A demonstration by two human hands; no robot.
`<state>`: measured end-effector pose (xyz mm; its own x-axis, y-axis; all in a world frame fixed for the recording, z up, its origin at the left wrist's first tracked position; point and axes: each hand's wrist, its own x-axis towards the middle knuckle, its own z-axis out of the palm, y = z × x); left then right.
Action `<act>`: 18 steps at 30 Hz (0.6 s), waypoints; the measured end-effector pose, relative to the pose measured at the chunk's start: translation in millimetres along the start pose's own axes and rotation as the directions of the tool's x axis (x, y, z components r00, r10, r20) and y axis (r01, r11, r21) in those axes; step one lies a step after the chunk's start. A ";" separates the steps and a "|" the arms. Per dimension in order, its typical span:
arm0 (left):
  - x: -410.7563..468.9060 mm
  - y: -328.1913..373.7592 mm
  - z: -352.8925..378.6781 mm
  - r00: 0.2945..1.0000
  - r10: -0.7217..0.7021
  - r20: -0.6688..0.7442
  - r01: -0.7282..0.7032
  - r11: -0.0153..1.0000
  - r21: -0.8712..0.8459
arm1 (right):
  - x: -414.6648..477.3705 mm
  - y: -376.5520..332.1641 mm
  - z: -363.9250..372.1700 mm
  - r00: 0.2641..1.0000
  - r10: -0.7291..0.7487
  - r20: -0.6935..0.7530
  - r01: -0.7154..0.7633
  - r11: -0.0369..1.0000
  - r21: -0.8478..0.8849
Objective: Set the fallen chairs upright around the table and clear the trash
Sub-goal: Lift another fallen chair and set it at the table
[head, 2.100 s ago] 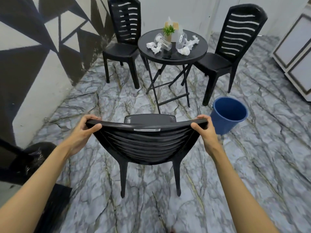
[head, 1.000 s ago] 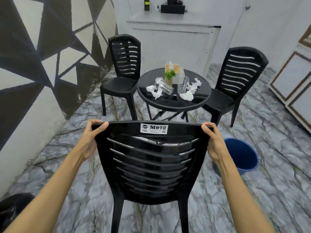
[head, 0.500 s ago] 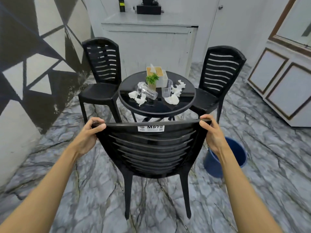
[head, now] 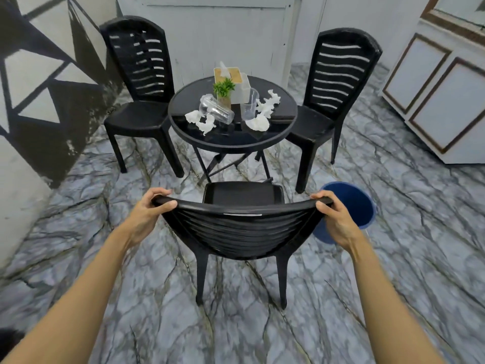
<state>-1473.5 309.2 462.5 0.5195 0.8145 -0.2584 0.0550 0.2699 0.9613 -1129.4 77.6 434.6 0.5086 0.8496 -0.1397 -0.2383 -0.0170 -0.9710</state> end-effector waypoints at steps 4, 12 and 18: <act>-18.0 -18.0 -2.3 1.000 0.002 -0.031 0.002 0.995 0.103 | -20.2 6.4 -5.6 0.999 0.041 0.004 -0.040 0.998 -0.039; -36.2 -21.3 8.0 0.993 0.016 -0.115 0.000 0.991 0.135 | -40.0 10.6 -5.7 0.998 0.011 -0.060 -0.017 0.994 -0.107; -54.9 -38.5 16.6 0.978 0.096 -0.184 -0.073 0.990 0.123 | -50.5 11.0 -8.6 0.998 0.064 -0.026 -0.066 0.996 -0.056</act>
<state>-1490.0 245.5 441.3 0.3566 0.9170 -0.1785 0.1212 0.1440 0.9821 -1150.6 30.0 429.3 0.5139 0.8326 -0.2068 -0.2248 -0.1019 -0.9691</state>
